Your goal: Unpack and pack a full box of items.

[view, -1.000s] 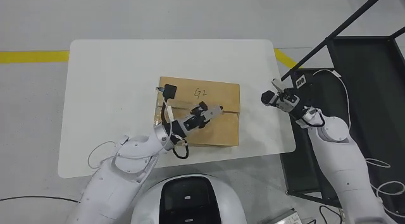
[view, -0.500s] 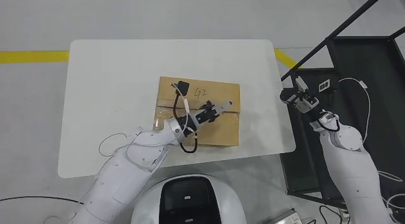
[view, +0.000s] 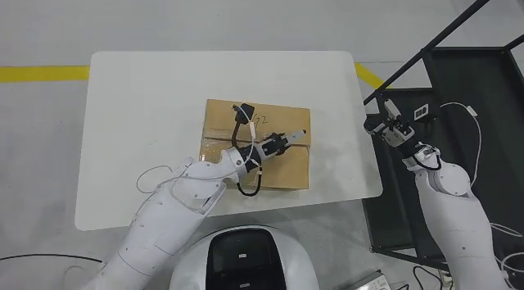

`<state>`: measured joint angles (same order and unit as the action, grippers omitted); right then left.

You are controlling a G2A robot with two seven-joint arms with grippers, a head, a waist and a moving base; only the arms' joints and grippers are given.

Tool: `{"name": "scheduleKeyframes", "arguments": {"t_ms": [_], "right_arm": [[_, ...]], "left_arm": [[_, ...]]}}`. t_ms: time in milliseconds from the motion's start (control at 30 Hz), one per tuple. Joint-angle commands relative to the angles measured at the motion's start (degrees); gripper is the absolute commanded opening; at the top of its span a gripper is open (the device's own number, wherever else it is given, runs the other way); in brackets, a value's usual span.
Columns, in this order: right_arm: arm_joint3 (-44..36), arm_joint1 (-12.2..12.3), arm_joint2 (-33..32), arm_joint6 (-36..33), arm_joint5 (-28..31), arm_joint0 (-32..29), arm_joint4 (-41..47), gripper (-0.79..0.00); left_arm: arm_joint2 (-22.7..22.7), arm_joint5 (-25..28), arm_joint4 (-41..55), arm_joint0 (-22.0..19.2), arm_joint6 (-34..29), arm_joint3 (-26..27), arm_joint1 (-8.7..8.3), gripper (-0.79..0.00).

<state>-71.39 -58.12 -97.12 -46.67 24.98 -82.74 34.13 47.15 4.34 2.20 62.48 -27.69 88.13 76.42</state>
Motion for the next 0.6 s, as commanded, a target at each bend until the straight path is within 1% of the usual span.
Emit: {"name": "scheduleKeyframes", "arguments": {"t_ms": [0,367,567], "right_arm": [[0.27,-0.03,0.11,-0.17,-0.13,0.29,-0.09,0.000],[0.70,-0.15,0.39,-0.10,-0.98,1.02,-1.19,0.000],[0.56,-0.21,0.25,0.28,-1.15,0.95,-1.53,0.000]], "left_arm": [[-0.17,-0.41,0.39,-0.48,0.38,-0.85,0.25,0.000],[-1.57,-2.68,0.81,-2.95,1.59,-5.93,1.60,0.000],[-2.08,-2.75,1.31,-3.77,1.77,-7.45,2.26,0.000]]}}
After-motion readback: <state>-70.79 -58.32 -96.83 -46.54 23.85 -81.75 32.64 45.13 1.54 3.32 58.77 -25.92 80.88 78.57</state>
